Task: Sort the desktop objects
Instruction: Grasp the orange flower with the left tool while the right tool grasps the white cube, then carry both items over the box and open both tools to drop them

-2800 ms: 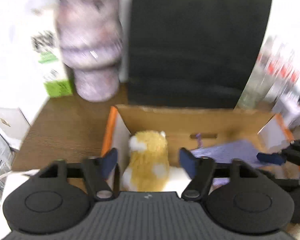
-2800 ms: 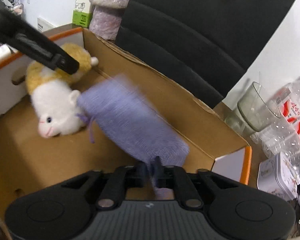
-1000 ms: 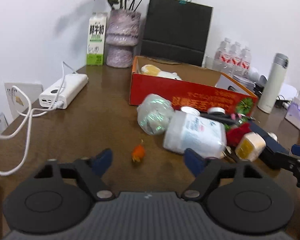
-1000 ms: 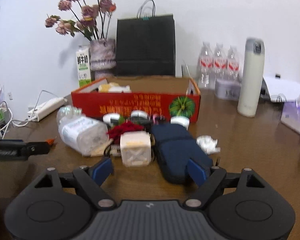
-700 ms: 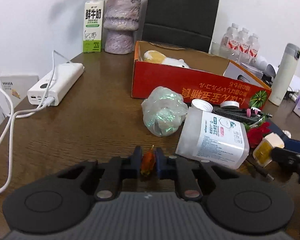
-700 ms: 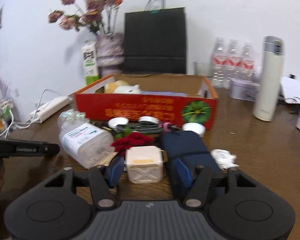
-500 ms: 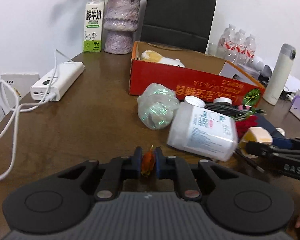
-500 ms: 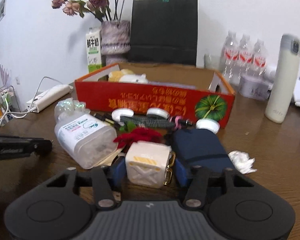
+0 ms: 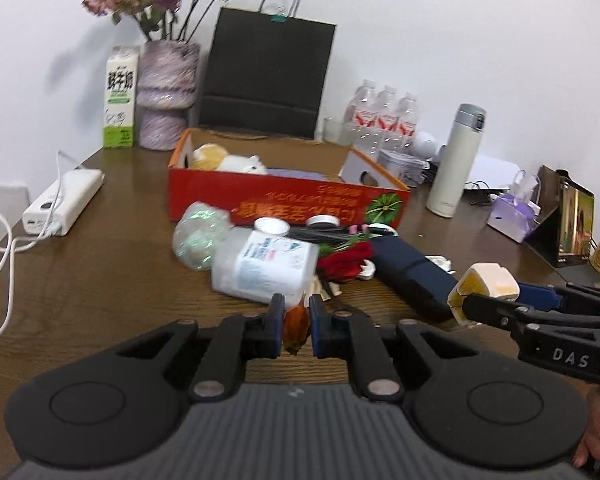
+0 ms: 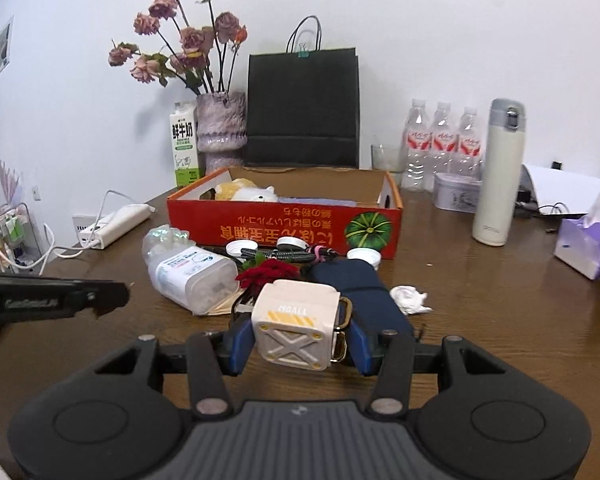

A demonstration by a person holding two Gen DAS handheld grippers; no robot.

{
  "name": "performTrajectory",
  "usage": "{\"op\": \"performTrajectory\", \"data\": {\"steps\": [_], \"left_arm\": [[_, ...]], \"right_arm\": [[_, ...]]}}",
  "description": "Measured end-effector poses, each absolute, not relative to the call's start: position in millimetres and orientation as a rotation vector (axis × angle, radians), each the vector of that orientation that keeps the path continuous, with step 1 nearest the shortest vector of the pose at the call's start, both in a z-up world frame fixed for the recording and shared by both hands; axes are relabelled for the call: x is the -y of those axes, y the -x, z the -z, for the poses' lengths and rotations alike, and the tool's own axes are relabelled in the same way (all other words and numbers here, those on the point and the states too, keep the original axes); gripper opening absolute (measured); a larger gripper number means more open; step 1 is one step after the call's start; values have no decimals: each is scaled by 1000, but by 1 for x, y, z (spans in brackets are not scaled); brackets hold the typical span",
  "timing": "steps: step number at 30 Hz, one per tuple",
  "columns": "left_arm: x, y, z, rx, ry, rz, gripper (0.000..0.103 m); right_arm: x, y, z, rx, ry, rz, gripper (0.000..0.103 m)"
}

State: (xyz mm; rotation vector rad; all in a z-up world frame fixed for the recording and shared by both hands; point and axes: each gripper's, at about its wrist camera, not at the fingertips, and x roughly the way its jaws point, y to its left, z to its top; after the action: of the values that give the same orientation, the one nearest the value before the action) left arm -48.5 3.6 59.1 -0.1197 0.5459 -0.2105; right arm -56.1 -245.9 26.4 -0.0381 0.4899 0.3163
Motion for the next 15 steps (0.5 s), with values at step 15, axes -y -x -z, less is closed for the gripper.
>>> {"op": "performTrajectory", "data": {"steps": [15], "left_arm": [[-34, -160, -142, -654, 140, 178, 13]], "right_arm": [[246, -115, -107, -552, -29, -317, 48]]}}
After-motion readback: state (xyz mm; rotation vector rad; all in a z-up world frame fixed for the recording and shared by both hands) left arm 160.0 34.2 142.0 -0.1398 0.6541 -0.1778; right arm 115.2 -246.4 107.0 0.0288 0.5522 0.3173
